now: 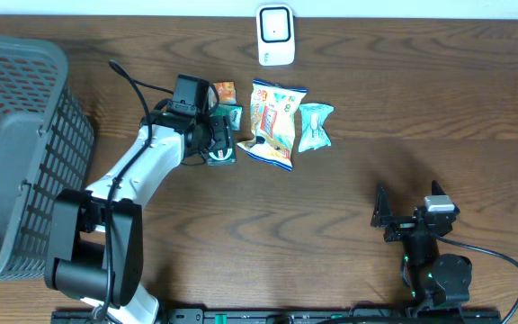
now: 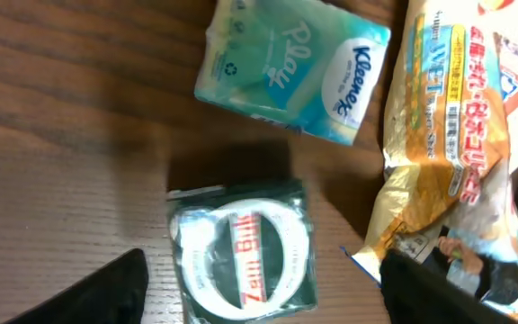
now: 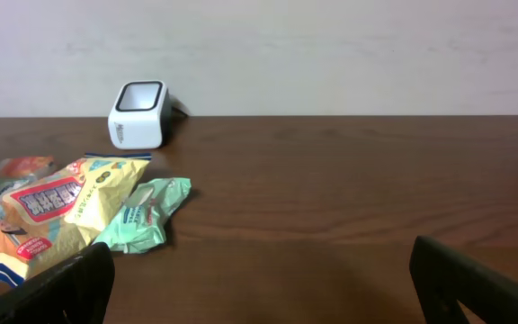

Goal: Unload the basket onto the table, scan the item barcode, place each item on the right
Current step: 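Carry the dark green box out and place it below the tissue packs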

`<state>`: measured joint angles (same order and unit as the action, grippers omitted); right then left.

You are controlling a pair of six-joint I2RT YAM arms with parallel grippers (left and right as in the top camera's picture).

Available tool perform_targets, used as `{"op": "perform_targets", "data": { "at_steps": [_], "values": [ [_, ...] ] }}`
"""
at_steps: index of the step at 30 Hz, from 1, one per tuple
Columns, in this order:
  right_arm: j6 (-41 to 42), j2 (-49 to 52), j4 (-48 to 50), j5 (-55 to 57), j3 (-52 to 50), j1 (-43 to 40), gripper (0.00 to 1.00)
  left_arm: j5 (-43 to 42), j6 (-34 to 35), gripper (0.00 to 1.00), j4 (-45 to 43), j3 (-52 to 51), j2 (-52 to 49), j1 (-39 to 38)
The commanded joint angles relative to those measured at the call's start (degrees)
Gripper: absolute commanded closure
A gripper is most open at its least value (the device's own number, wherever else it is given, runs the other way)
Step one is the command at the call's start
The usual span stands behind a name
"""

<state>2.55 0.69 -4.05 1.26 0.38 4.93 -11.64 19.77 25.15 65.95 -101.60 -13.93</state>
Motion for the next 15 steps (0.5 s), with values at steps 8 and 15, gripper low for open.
{"op": "perform_targets", "data": {
  "at_steps": [8,15],
  "values": [
    [0.6,-0.4,-0.2,0.1,-0.1,-0.5,0.01,0.8,-5.0,0.13,-0.3,2.2,6.5,1.7],
    [0.6,-0.4,-0.2,0.1,-0.1,-0.5,0.01,6.5,-7.3,0.22,3.3,3.8,20.2,7.1]
  ]
}}
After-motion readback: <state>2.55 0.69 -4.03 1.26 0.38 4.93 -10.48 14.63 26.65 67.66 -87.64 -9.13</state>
